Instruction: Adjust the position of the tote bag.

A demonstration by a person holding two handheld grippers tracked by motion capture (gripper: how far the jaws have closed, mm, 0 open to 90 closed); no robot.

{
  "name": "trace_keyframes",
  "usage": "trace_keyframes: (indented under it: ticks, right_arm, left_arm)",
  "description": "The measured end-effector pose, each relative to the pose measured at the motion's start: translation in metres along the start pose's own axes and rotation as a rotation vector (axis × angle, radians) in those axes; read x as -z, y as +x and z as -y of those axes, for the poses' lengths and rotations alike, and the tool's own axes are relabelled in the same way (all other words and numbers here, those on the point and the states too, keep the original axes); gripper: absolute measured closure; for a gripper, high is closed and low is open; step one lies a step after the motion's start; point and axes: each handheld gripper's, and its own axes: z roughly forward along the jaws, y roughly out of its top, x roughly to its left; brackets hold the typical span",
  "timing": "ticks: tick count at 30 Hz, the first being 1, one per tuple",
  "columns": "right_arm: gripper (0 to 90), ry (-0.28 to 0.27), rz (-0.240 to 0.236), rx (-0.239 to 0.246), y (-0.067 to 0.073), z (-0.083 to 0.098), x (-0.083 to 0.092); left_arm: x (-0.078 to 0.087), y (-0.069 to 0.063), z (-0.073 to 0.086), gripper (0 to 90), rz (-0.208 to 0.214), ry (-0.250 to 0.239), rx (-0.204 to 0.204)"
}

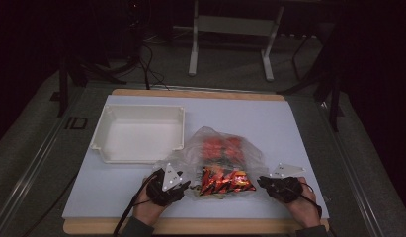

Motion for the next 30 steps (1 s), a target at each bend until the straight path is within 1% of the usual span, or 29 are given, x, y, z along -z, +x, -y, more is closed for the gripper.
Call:
trace_keyframes:
  ticks: [1, 2, 3, 4, 6, 9, 12, 14, 16, 17, 18, 20, 21, 23, 25, 28, 29, 30]
  right_arm:
    - [78.8, 0.000, 0.000, 0.001, 0.000, -0.001, -0.001]
    - [77.7, 0.001, 0.002, -0.003, -0.001, -0.002, -0.003]
    - [76.5, 0.002, 0.011, -0.001, -0.001, -0.003, -0.006]
    - [76.1, 0.008, 0.017, -0.001, -0.001, -0.005, -0.008]
    - [75.1, 0.010, 0.028, 0.004, 0.000, -0.007, -0.011]
    - [71.7, 0.003, 0.064, 0.008, -0.001, -0.013, -0.016]
    - [68.5, -0.014, 0.090, -0.001, -0.003, -0.020, -0.017]
    - [65.5, -0.025, 0.112, -0.017, -0.006, -0.025, -0.018]
    - [62.9, -0.033, 0.122, -0.031, -0.008, -0.028, -0.019]
    - [61.8, -0.035, 0.126, -0.038, -0.009, -0.031, -0.019]
    - [61.2, -0.037, 0.130, -0.040, -0.010, -0.032, -0.020]
    - [58.5, -0.040, 0.143, -0.045, -0.012, -0.034, -0.022]
    - [57.4, -0.040, 0.149, -0.050, -0.013, -0.035, -0.023]
    - [55.0, -0.044, 0.164, -0.058, -0.015, -0.038, -0.024]
    - [52.3, -0.054, 0.175, -0.064, -0.016, -0.040, -0.025]
    - [47.4, -0.064, 0.198, -0.069, -0.018, -0.045, -0.027]
    - [46.3, -0.068, 0.204, -0.077, -0.018, -0.047, -0.027]
    - [45.9, -0.071, 0.208, -0.082, -0.019, -0.049, -0.028]
  left_arm:
    - [-0.002, 0.001, -0.002, 55.3, -0.006, 0.009, 0.005]
    - [-0.004, 0.002, -0.005, 54.5, -0.017, 0.005, 0.022]
    - [-0.005, 0.003, -0.008, 53.4, -0.018, 0.006, 0.027]
    - [-0.008, 0.003, -0.011, 52.6, -0.020, 0.019, 0.029]
    - [-0.012, 0.004, -0.015, 51.3, -0.037, 0.039, 0.028]
    - [-0.016, 0.004, -0.023, 47.3, -0.063, 0.037, 0.023]
    - [-0.018, 0.005, -0.032, 44.5, -0.089, 0.027, 0.011]
    - [-0.020, 0.007, -0.037, 43.1, -0.106, 0.025, 0.002]
    - [-0.023, 0.009, -0.041, 41.6, -0.123, 0.023, 0.001]
    - [-0.024, 0.011, -0.042, 41.4, -0.125, 0.027, -0.004]
    - [-0.025, 0.011, -0.043, 41.3, -0.123, 0.018, 0.003]
    - [-0.029, 0.015, -0.045, 40.7, -0.140, 0.020, 0.004]
    - [-0.030, 0.017, -0.046, 40.6, -0.140, 0.019, 0.007]
    - [-0.031, 0.020, -0.049, 39.8, -0.150, 0.013, 0.016]
    - [-0.032, 0.023, -0.053, 39.1, -0.146, -0.002, 0.031]
    - [-0.034, 0.023, -0.059, 37.3, -0.146, -0.017, 0.034]
    - [-0.035, 0.023, -0.062, 36.3, -0.154, -0.018, 0.030]
    - [-0.037, 0.022, -0.064, 35.7, -0.151, -0.019, 0.026]
